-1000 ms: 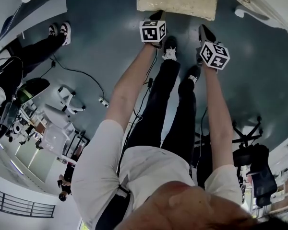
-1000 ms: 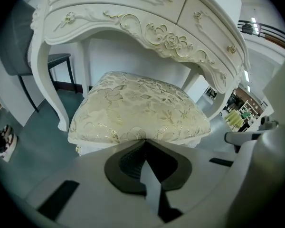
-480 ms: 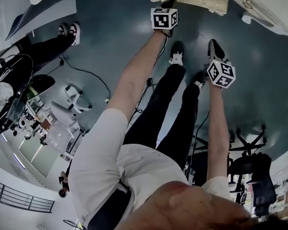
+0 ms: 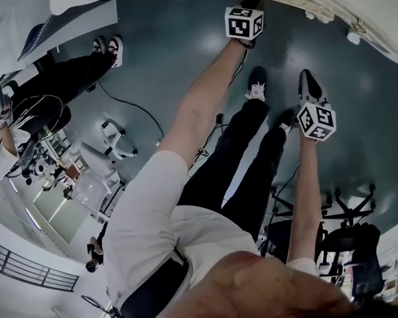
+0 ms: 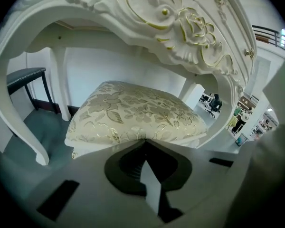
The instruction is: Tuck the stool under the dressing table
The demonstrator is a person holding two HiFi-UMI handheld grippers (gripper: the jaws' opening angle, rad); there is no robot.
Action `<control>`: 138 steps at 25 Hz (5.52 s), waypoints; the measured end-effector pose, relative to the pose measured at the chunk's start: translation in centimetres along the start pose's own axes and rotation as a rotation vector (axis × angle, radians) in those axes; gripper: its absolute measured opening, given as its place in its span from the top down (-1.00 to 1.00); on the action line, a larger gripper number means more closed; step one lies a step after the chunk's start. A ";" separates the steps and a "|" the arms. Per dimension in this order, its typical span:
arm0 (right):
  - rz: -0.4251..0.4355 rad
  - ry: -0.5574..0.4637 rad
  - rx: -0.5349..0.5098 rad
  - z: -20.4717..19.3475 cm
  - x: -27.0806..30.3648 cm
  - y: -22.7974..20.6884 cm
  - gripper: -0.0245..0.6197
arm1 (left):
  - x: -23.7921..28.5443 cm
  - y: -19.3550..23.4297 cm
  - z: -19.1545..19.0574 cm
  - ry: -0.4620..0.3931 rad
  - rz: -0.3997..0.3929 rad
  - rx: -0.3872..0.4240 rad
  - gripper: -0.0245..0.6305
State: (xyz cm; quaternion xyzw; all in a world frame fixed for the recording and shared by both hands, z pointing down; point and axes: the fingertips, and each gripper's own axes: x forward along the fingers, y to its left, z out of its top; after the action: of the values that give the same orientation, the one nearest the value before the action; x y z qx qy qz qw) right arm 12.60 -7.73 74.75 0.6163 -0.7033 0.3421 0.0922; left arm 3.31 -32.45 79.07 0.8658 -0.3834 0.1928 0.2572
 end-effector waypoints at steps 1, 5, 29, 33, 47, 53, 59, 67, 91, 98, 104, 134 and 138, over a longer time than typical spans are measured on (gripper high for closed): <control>0.004 -0.007 -0.003 0.2 0.0 0.3 0.79 | 0.1 0.0 0.7 -0.022 -0.001 0.003 0.88; 0.012 -0.025 -0.012 0.9 0.2 0.7 0.79 | 0.5 0.3 3.4 -0.088 0.012 0.019 0.88; 0.038 0.000 0.031 1.4 4.8 -3.7 0.79 | 2.5 -0.2 -4.3 -0.004 0.042 0.055 0.88; 0.058 0.106 -0.044 -1.7 7.6 -9.2 0.79 | 5.7 -2.9 -11.4 0.093 0.048 -0.021 0.88; 0.052 0.155 -0.055 -0.4 0.0 -4.4 0.79 | -10.4 -7.9 -9.7 0.063 0.142 -0.058 0.88; 0.024 0.140 -0.063 1.6 -4.5 -3.7 0.79 | -14.7 -13.3 -6.3 0.025 0.118 -0.037 0.88; 0.022 0.087 -0.023 4.7 -8.3 -1.9 0.79 | -19.5 -17.0 -3.3 -0.046 0.139 -0.092 0.88; 0.023 0.064 -0.001 6.2 -15.1 -0.3 0.79 | -27.2 -21.4 -1.1 -0.081 0.207 -0.126 0.88; 0.227 0.070 -0.005 7.0 -23.5 2.1 0.79 | -34.3 -28.8 -1.7 -0.030 0.080 -0.046 0.88; 0.249 0.100 -0.024 6.5 -23.1 1.9 0.79 | -33.7 -28.5 -2.0 -0.011 0.090 -0.023 0.88; 0.256 0.107 -0.050 6.5 -23.5 2.0 0.79 | -34.2 -28.9 -2.2 -0.031 0.070 -0.099 0.88; 0.254 0.107 -0.098 5.6 -25.9 0.7 0.79 | -34.0 -30.0 -3.8 0.026 0.121 0.014 0.88; 0.253 0.118 -0.100 5.2 -26.1 0.6 0.79 | -34.0 -30.4 -3.7 0.026 0.116 0.033 0.88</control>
State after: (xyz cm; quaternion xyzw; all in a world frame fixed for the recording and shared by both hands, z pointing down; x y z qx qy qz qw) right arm 19.36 10.15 56.30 0.4964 -0.7848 0.3510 0.1201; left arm 4.54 6.41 54.93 0.8438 -0.4263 0.2247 0.2363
